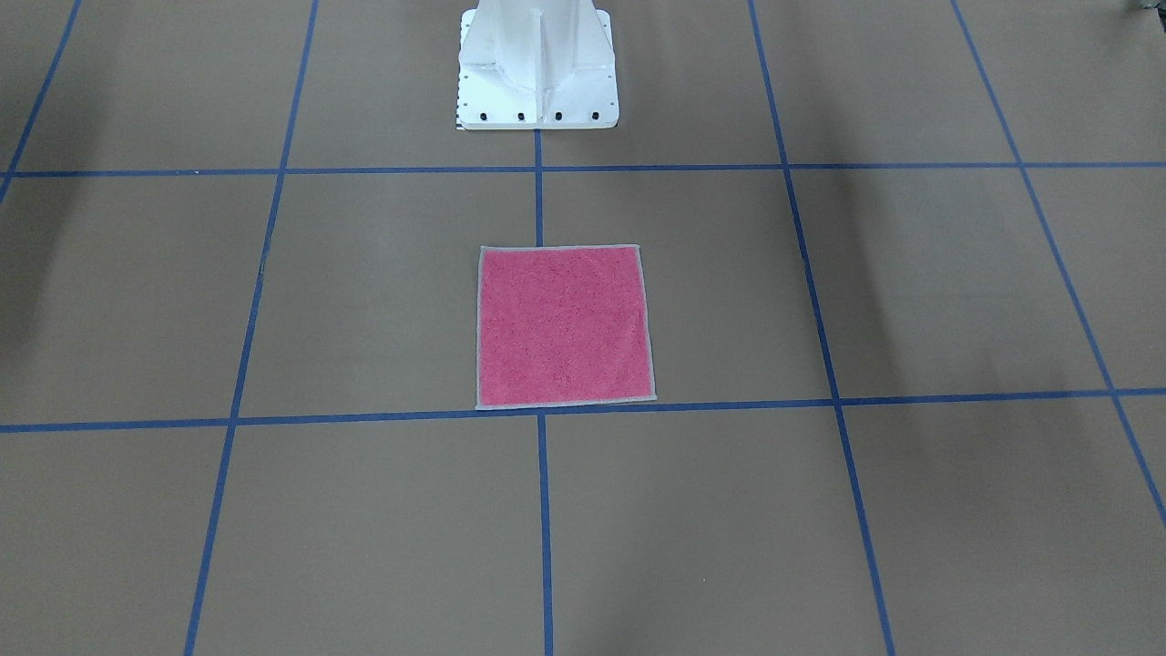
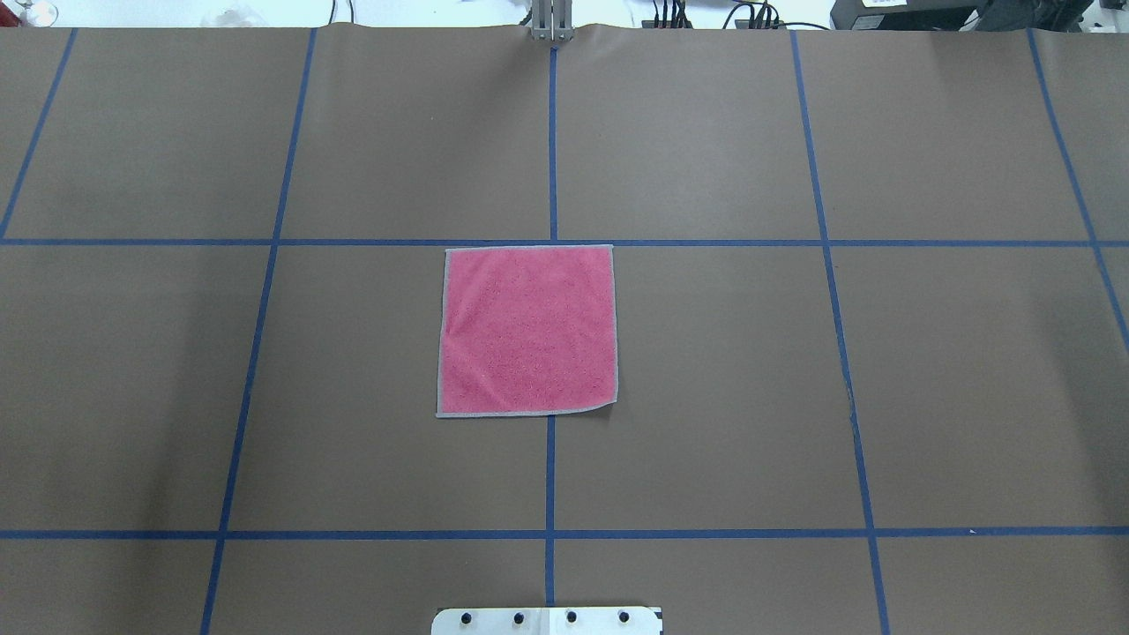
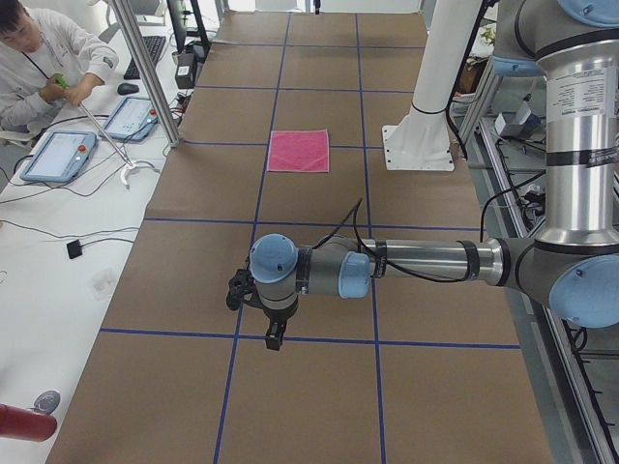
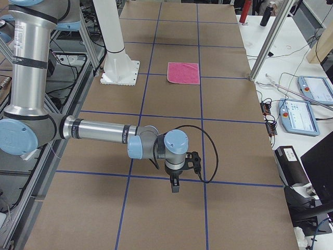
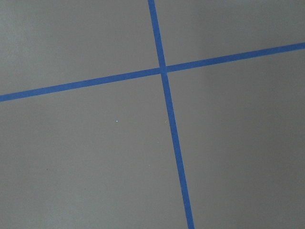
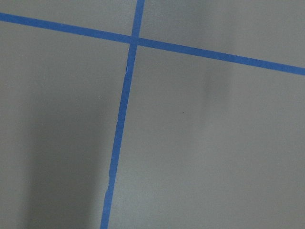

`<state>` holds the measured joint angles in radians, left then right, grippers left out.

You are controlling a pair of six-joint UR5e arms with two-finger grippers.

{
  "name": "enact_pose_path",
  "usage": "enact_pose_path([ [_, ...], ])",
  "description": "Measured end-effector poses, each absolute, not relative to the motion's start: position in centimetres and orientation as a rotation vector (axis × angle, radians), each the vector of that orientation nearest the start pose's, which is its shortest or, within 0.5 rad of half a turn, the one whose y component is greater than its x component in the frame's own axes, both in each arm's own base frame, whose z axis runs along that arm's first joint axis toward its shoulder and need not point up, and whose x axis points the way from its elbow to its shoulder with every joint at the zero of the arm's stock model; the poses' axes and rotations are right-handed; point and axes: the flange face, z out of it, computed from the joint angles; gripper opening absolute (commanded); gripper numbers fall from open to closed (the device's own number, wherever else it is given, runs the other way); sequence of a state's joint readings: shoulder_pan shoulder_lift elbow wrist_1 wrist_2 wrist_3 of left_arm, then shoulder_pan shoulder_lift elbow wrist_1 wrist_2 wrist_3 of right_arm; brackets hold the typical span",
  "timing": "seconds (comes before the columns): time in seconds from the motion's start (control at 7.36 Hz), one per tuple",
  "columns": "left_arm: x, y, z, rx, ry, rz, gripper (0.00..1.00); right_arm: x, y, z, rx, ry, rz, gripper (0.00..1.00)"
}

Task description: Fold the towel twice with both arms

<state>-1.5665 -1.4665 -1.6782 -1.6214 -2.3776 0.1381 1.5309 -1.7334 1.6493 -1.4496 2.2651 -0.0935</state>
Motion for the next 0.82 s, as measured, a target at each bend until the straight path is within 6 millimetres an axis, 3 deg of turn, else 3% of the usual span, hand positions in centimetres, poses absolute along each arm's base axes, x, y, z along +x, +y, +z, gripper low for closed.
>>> enact_pose_path([
  [0.54,-6.0,-45.0,64.2,0.114,0.798,0.16,1.0,5.2,-42.8,68.6,0.057,-0.694,-0.14,1.0],
  [0.82,-6.0,-45.3,63.1,0.134,0.794,0.168,1.0,5.2,-43.8,66.9,0.1,-0.693,-0.155,1.0],
])
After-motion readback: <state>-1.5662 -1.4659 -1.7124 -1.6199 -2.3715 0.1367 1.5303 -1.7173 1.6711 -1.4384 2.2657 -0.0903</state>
